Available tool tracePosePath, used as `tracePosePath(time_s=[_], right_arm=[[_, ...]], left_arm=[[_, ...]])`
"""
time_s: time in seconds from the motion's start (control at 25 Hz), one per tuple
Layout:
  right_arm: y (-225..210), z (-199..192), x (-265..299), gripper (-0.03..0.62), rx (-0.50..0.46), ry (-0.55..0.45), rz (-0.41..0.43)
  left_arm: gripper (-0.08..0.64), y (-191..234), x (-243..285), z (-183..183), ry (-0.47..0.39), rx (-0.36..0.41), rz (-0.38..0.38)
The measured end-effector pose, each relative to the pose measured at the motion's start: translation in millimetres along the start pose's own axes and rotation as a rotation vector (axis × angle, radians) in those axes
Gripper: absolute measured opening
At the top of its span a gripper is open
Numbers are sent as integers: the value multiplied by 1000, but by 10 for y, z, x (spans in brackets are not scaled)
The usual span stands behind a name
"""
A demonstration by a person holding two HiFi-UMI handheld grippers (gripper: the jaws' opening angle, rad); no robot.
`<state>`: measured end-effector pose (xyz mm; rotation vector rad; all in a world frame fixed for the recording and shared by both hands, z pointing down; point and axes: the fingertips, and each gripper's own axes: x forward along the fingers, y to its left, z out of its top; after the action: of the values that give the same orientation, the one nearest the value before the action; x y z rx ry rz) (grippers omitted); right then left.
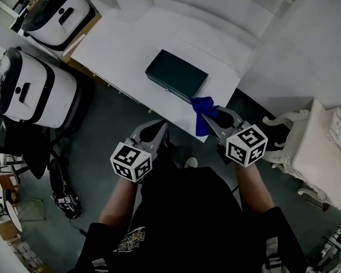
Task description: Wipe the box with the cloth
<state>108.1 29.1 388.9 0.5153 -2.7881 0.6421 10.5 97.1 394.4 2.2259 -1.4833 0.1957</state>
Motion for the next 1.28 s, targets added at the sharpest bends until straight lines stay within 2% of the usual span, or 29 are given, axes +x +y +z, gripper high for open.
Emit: tracePosePath(time_s=[0.76, 1.08, 1.28], right_arm=[[-569, 298, 616, 98, 90, -10, -175], [-807, 258, 875, 98, 140, 11, -239], [-944, 245, 1028, 98, 168, 15, -277]], left_arm=[[0, 1037, 530, 409, 70, 16, -99], [0, 1602, 788, 408, 117, 14, -79], [0, 1996, 972, 377, 162, 75, -32]])
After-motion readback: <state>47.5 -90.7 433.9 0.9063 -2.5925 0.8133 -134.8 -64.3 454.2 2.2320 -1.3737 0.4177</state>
